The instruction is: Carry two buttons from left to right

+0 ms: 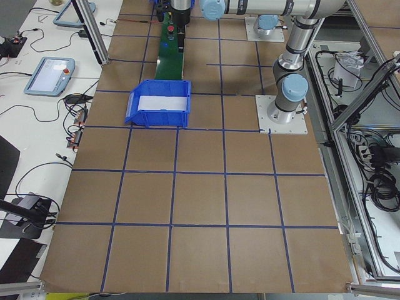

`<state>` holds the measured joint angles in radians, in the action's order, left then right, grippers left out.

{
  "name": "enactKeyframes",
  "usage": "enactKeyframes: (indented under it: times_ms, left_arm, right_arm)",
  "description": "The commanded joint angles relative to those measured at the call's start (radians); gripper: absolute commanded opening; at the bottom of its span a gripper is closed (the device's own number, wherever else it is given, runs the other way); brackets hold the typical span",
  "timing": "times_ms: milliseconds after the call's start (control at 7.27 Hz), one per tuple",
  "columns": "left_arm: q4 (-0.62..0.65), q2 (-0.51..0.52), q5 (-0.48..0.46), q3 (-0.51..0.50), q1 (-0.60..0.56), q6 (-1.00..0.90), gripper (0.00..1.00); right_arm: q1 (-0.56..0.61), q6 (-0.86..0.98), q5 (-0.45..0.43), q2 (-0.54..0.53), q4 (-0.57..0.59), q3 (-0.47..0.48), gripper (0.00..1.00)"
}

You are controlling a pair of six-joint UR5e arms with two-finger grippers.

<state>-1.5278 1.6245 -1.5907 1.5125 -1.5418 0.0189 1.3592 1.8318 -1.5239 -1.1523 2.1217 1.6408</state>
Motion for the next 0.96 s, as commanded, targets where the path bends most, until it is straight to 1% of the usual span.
enactKeyframes:
  times_ms: [0,826]
  left_arm:
    - [0.000,0.000,0.000,0.000,0.000,0.000,1.00]
    - [0.000,0.002,0.000,0.000,0.000,0.000,1.00]
  right_arm:
    - [0.000,0.040,-0.005,0.006,0.000,-0.001,0.98]
    - [0.003,0.043,-0.027,-0.003,-0.003,0.016,0.97]
